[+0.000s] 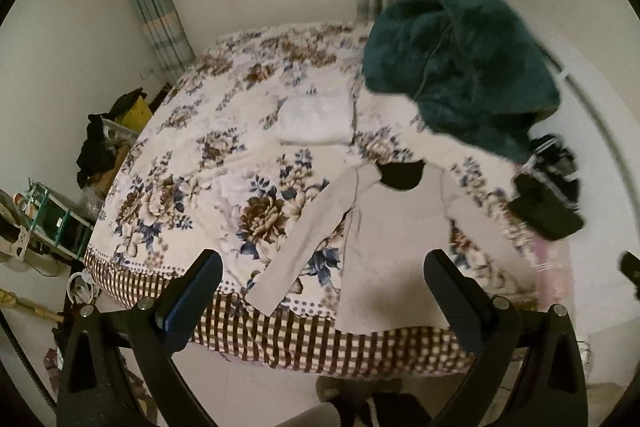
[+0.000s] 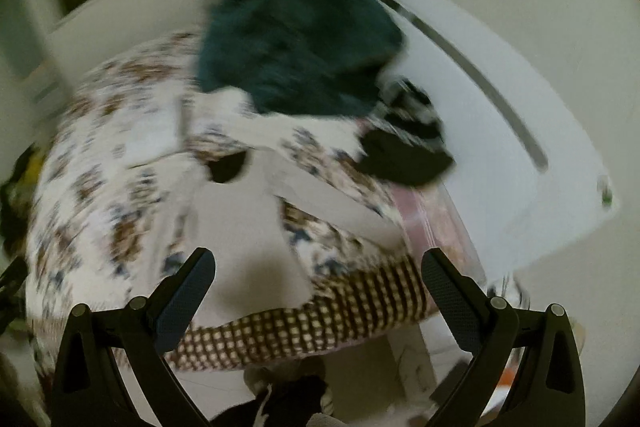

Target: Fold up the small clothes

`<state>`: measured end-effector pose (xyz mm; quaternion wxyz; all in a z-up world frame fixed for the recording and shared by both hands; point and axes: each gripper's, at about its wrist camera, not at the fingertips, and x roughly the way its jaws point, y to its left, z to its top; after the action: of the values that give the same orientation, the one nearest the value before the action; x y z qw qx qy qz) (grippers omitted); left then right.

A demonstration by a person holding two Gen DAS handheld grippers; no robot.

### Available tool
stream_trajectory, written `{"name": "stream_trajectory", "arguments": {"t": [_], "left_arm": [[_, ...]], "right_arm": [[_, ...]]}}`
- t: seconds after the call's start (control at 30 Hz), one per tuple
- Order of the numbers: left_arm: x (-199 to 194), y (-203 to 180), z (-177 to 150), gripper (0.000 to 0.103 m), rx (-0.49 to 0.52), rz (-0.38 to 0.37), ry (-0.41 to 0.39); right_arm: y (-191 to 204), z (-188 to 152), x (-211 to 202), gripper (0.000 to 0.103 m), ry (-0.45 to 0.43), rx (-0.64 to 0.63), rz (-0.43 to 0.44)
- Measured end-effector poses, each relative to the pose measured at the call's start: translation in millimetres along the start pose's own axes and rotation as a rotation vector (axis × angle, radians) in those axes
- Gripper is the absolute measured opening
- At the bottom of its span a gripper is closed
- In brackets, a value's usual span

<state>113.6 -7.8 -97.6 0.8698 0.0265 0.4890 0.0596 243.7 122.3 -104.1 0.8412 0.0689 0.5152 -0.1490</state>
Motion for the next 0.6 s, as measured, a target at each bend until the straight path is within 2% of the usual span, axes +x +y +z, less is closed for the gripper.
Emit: {"name": "stream_trajectory", "arguments": {"t": [0.13,0.23,0.37,0.47,0.6], "left_arm": [[93.9,-28.6,-6.8,0.103,0.005,0.018,0.126],[160.0,-54.0,-12.8,0.103,0.014,0.047,0.196],[244.1,-82.5,-22.5,0.103,0.039,0.123,0.294],[305.8,-97.3,-28.4,0.103,0.021,0.147,0.376],[368.6,-113.3,-34.1,0.103,0.019,0.161,0.430]], "right_arm": [[-67.0,-3.8,114.8,0.103,0.137,0.199,-0.079],[-123.6,-16.7,208.9,0.103,0.240,0.357,-0.084],[-183.8,-37.8,323.3,0.103,0.334,0.519,-0.068],[-213.6,-50.3,408.0,0.102,0.390,0.631,-0.067],[-239.6,-74.3,498.0,0.099,0.453,0.782,-0.081]]}}
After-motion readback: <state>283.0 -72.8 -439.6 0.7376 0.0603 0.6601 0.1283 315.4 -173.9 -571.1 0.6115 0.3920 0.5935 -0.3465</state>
